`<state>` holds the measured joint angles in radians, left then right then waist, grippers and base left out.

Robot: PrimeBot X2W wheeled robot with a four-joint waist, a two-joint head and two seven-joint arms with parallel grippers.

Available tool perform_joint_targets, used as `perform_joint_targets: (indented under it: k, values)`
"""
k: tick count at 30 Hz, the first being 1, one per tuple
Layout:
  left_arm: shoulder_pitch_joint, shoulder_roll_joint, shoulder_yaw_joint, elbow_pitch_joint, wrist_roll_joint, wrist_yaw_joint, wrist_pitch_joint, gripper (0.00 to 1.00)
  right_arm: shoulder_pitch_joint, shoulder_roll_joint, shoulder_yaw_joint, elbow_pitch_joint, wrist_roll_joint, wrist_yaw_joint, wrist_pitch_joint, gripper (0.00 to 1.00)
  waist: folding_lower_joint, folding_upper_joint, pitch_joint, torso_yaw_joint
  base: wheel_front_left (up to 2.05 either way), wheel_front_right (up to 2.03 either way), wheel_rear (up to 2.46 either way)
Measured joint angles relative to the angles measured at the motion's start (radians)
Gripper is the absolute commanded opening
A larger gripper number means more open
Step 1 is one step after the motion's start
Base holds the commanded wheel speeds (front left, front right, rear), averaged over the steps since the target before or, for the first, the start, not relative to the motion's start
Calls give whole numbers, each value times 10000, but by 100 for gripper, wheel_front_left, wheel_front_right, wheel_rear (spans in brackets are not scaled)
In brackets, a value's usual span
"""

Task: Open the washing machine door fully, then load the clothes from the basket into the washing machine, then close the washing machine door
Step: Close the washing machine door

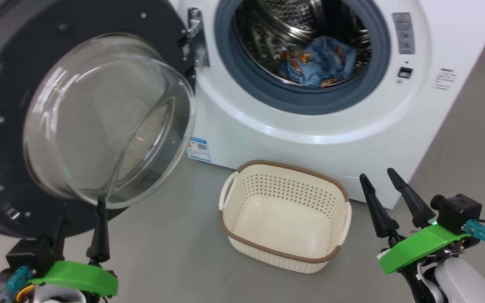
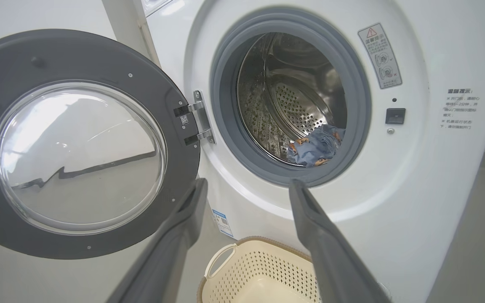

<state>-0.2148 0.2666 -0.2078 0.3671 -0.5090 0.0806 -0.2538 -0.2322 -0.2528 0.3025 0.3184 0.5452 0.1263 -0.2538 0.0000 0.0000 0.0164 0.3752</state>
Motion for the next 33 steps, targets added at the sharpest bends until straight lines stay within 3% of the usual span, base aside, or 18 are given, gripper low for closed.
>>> perform_joint_targets:
  k: [16, 33]
  values:
    - [159, 2, -69, -27, -21, 98, 0, 100, -3, 13, 207, 69, 29, 0, 0, 100, 0, 0, -70, 1310, 0, 0, 0]
    - [186, 15, -98, -128, -94, 148, 0, 100, -10, 15, 349, 132, 104, 0, 0, 100, 0, 0, -47, 1409, 0, 0, 0]
